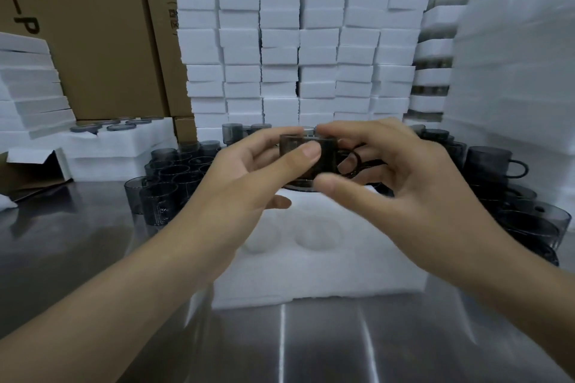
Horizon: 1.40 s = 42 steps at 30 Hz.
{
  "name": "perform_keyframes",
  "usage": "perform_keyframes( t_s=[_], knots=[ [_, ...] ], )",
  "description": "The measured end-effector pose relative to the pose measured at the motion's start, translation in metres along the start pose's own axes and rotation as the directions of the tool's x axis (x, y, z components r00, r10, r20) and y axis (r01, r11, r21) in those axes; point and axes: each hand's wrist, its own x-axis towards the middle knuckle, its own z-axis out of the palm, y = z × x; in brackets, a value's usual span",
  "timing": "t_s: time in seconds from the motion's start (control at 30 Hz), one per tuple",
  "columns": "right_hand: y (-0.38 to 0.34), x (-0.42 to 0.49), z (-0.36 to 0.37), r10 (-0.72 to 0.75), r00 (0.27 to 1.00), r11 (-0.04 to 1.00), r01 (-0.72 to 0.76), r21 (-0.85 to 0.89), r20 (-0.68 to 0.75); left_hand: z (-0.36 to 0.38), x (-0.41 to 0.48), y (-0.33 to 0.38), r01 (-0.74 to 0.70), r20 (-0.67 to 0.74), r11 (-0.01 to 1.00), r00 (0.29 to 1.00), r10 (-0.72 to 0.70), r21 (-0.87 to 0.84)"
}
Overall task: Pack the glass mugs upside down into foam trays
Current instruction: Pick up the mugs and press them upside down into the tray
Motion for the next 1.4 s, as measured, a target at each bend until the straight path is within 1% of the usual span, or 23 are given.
perform_keyframes(
  t_s=[0.07,0.13,0.23,0.27,0.3,0.33,0.37,0.4,0.43,0.47,0.53,0.6,0.7,0.77,0.87,1.0,1.23,1.4],
  knots=[
    [0.002,0.005,-0.005,0.060,0.997,0.991,-0.064,0.115,0.043,-0.001,0.001,0.000,0.002,0.015,1.000,1.000,-0.002,0.017],
    [0.005,0.008,-0.006,0.077,0.996,0.988,-0.083,0.131,0.052,-0.001,0.001,-0.002,0.003,0.057,1.000,0.998,-0.004,0.012],
    [0.011,0.009,-0.009,0.072,0.997,0.994,-0.072,0.087,0.011,-0.001,0.003,-0.007,-0.027,0.077,0.999,0.997,0.024,0.029],
    [0.013,0.009,-0.011,0.066,0.998,0.997,-0.066,0.044,-0.020,-0.003,0.003,-0.008,-0.047,0.077,0.996,0.996,0.041,0.077],
    [0.015,0.010,-0.015,0.062,0.997,0.998,-0.063,-0.013,-0.053,-0.006,0.002,-0.009,-0.064,0.078,0.982,0.996,0.051,0.180],
    [0.017,0.011,-0.018,0.061,0.995,0.995,-0.067,-0.073,-0.084,-0.011,0.000,-0.010,-0.087,0.088,0.934,0.994,0.060,0.345],
    [0.018,0.012,-0.022,0.065,0.992,0.989,-0.078,-0.125,-0.106,-0.015,-0.002,-0.012,-0.124,0.112,0.829,0.991,0.074,0.545],
    [0.020,0.013,-0.025,0.075,0.991,0.981,-0.093,-0.168,-0.113,-0.017,-0.005,-0.014,-0.172,0.156,0.685,0.984,0.086,0.708],
    [0.023,0.012,-0.026,0.089,0.990,0.972,-0.109,-0.207,-0.106,-0.017,-0.007,-0.017,-0.203,0.196,0.576,0.978,0.075,0.792],
    [0.025,0.012,-0.027,0.105,0.990,0.962,-0.125,-0.241,-0.095,-0.016,-0.008,-0.019,-0.195,0.208,0.538,0.977,0.038,0.820],
    [0.031,0.009,-0.025,0.144,0.986,0.945,-0.161,-0.284,-0.080,-0.012,-0.010,-0.020,-0.121,0.189,0.590,0.980,-0.055,0.799],
    [0.037,0.008,-0.023,0.190,0.980,0.930,-0.200,-0.309,-0.062,-0.011,-0.009,-0.020,-0.079,0.190,0.633,0.976,-0.109,0.770],
    [0.042,0.007,-0.025,0.248,0.969,0.909,-0.239,-0.341,-0.019,-0.017,-0.007,-0.022,-0.043,0.175,0.651,0.974,-0.140,0.758],
    [0.041,0.008,-0.030,0.257,0.966,0.909,-0.240,-0.341,0.007,-0.017,-0.007,-0.022,-0.019,0.166,0.670,0.974,-0.156,0.742],
    [0.036,0.011,-0.035,0.260,0.963,0.916,-0.224,-0.334,0.068,-0.015,-0.007,-0.021,0.007,0.152,0.672,0.972,-0.177,0.740],
    [0.032,0.015,-0.042,0.274,0.956,0.919,-0.228,-0.322,0.104,-0.016,-0.007,-0.023,-0.003,0.164,0.670,0.970,-0.178,0.742],
    [0.036,0.010,-0.034,0.291,0.949,0.902,-0.230,-0.365,0.121,-0.015,-0.007,-0.022,-0.008,0.160,0.651,0.972,-0.174,0.759],
    [0.038,0.013,-0.042,0.328,0.928,0.895,-0.245,-0.372,0.177,-0.015,-0.008,-0.022,-0.070,0.208,0.681,0.970,-0.124,0.729]
  ],
)
